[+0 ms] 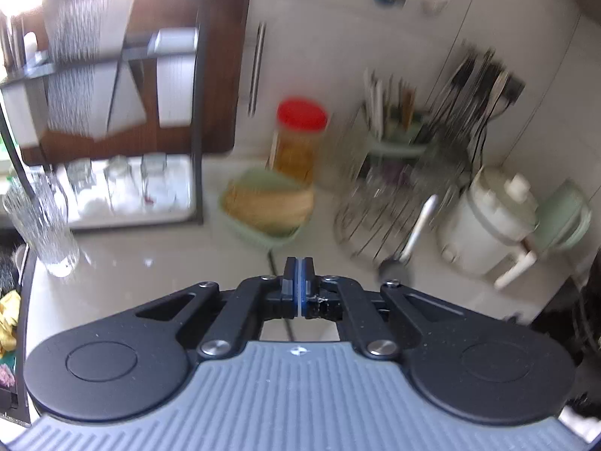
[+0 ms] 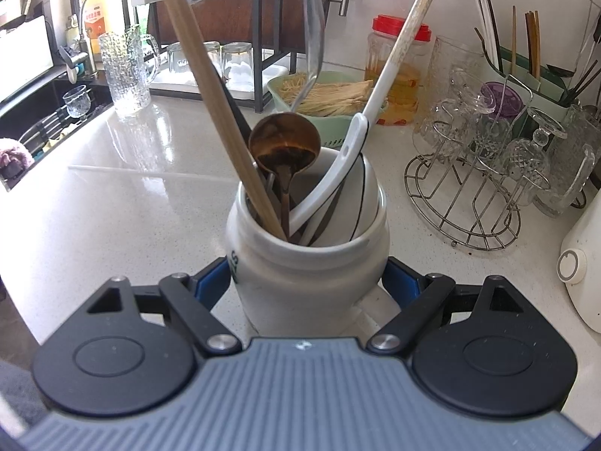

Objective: Organize utensils

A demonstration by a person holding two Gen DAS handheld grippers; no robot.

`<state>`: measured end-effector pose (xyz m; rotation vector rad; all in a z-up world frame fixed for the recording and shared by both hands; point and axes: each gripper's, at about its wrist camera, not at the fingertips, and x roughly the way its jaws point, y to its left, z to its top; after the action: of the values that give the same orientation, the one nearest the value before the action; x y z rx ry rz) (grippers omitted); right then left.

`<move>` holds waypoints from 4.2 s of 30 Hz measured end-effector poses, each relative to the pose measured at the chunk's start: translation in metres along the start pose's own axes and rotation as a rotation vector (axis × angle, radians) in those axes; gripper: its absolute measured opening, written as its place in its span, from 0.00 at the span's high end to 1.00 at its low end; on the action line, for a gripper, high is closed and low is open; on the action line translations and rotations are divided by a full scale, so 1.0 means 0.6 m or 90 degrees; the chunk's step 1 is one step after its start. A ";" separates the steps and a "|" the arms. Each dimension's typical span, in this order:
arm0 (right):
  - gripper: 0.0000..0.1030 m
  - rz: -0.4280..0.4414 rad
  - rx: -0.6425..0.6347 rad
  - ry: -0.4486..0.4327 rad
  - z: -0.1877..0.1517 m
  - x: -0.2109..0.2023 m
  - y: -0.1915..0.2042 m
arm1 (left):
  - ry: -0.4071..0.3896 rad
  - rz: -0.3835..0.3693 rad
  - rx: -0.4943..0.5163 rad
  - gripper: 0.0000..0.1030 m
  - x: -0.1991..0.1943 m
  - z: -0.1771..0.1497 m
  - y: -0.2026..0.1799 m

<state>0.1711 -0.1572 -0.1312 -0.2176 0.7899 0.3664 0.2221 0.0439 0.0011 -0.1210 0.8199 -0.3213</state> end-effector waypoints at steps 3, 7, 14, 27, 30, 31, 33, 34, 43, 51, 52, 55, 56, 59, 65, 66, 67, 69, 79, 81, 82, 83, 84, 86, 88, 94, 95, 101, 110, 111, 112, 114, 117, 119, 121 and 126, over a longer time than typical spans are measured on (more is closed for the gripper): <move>0.13 -0.005 0.005 0.002 0.001 0.001 0.001 | 0.043 -0.014 0.009 0.99 0.047 -0.019 0.029; 0.13 -0.017 0.016 0.005 0.001 0.001 0.004 | 0.085 -0.034 0.040 0.99 0.099 -0.031 0.059; 0.13 -0.047 0.053 0.017 0.005 0.003 0.007 | 0.146 -0.087 0.111 0.98 0.190 -0.032 0.090; 0.13 -0.092 0.101 0.044 0.018 0.011 0.017 | 0.229 -0.173 0.227 0.78 0.336 -0.029 0.096; 0.13 -0.100 0.109 0.045 0.018 0.012 0.020 | 0.237 -0.181 0.272 0.77 0.360 -0.034 0.089; 0.13 -0.103 0.112 0.046 0.019 0.013 0.021 | 0.239 -0.182 0.283 0.77 0.368 -0.036 0.088; 0.13 -0.111 0.118 0.045 0.019 0.014 0.023 | 0.249 -0.188 0.296 0.77 0.386 -0.038 0.087; 0.13 -0.114 0.121 0.045 0.019 0.014 0.025 | 0.256 -0.190 0.300 0.77 0.395 -0.039 0.087; 0.13 -0.136 0.141 0.052 0.024 0.017 0.032 | 0.263 -0.208 0.377 0.77 0.430 -0.049 0.067; 0.13 -0.143 0.144 0.052 0.025 0.016 0.037 | 0.265 -0.205 0.370 0.86 0.444 -0.041 0.061; 0.13 -0.143 0.144 0.052 0.025 0.016 0.037 | 0.265 -0.204 0.371 0.90 0.443 -0.042 0.060; 0.13 -0.142 0.144 0.051 0.026 0.017 0.037 | 0.258 -0.190 0.370 0.93 0.442 -0.043 0.057; 0.13 -0.142 0.143 0.050 0.025 0.016 0.037 | 0.256 -0.184 0.362 0.93 0.441 -0.043 0.058; 0.13 -0.142 0.140 0.050 0.026 0.017 0.037 | 0.239 -0.168 0.345 0.93 0.430 -0.041 0.058; 0.13 -0.132 0.126 0.046 0.023 0.014 0.035 | 0.203 -0.134 0.281 0.93 0.385 -0.033 0.066; 0.13 -0.131 0.124 0.046 0.022 0.014 0.035 | 0.197 -0.127 0.270 0.93 0.376 -0.033 0.068; 0.13 -0.130 0.120 0.045 0.022 0.013 0.035 | 0.192 -0.118 0.258 0.93 0.367 -0.033 0.068; 0.13 -0.126 0.111 0.045 0.022 0.013 0.034 | 0.182 -0.112 0.224 0.93 0.346 -0.033 0.072; 0.14 -0.108 0.039 0.041 0.011 0.010 0.035 | 0.123 -0.064 0.084 0.93 0.246 -0.047 0.078; 0.14 -0.100 0.037 0.037 0.010 0.008 0.032 | 0.107 -0.058 0.052 0.93 0.227 -0.053 0.078; 0.15 -0.093 0.037 0.037 0.010 0.007 0.029 | 0.098 -0.050 0.036 0.93 0.217 -0.056 0.077; 0.15 -0.087 0.039 0.036 0.011 0.006 0.026 | 0.091 -0.044 0.021 0.93 0.211 -0.058 0.076; 0.15 -0.080 0.040 0.036 0.010 0.006 0.022 | 0.082 -0.039 0.005 0.93 0.202 -0.060 0.075; 0.15 -0.071 0.039 0.033 0.009 0.005 0.019 | 0.069 -0.032 -0.024 0.93 0.189 -0.066 0.074; 0.15 -0.066 0.037 0.032 0.009 0.006 0.018 | 0.058 -0.020 -0.037 0.93 0.174 -0.072 0.068; 0.16 -0.046 0.020 0.028 0.007 0.005 0.014 | 0.025 0.012 -0.065 0.93 0.136 -0.086 0.053; 0.16 -0.044 0.018 0.028 0.007 0.005 0.013 | 0.019 0.015 -0.071 0.93 0.128 -0.087 0.052; 0.16 -0.033 0.009 0.024 0.006 0.007 0.012 | -0.020 0.029 -0.090 0.93 0.080 -0.084 0.039; 0.16 -0.026 0.013 0.017 0.003 0.005 0.009 | -0.073 0.026 -0.087 0.93 0.010 -0.057 0.009; 0.16 -0.025 0.013 0.016 0.003 0.005 0.009 | -0.079 0.026 -0.085 0.93 0.004 -0.052 0.006; 0.16 -0.024 0.012 0.015 0.002 0.004 0.009 | -0.085 0.027 -0.083 0.93 -0.002 -0.047 0.003; 0.16 -0.022 0.012 0.013 0.002 0.004 0.008 | -0.096 0.026 -0.076 0.93 -0.014 -0.036 -0.003; 0.16 -0.021 0.013 0.012 0.002 0.003 0.008 | -0.110 0.024 -0.069 0.93 -0.037 -0.016 -0.016; 0.16 -0.020 0.013 0.012 0.002 0.003 0.008 | -0.124 0.017 -0.060 0.93 -0.055 -0.001 -0.026; 0.16 -0.018 0.013 0.011 0.001 0.003 0.007 | -0.141 0.017 -0.046 0.93 -0.076 0.016 -0.038; 0.16 -0.014 0.013 0.009 0.000 0.004 0.005 | -0.175 0.012 -0.009 0.93 -0.117 0.056 -0.070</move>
<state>0.1714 -0.1537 -0.1329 -0.2088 0.8041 0.3366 0.1923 0.0266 0.0823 -0.1660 0.5509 -0.2740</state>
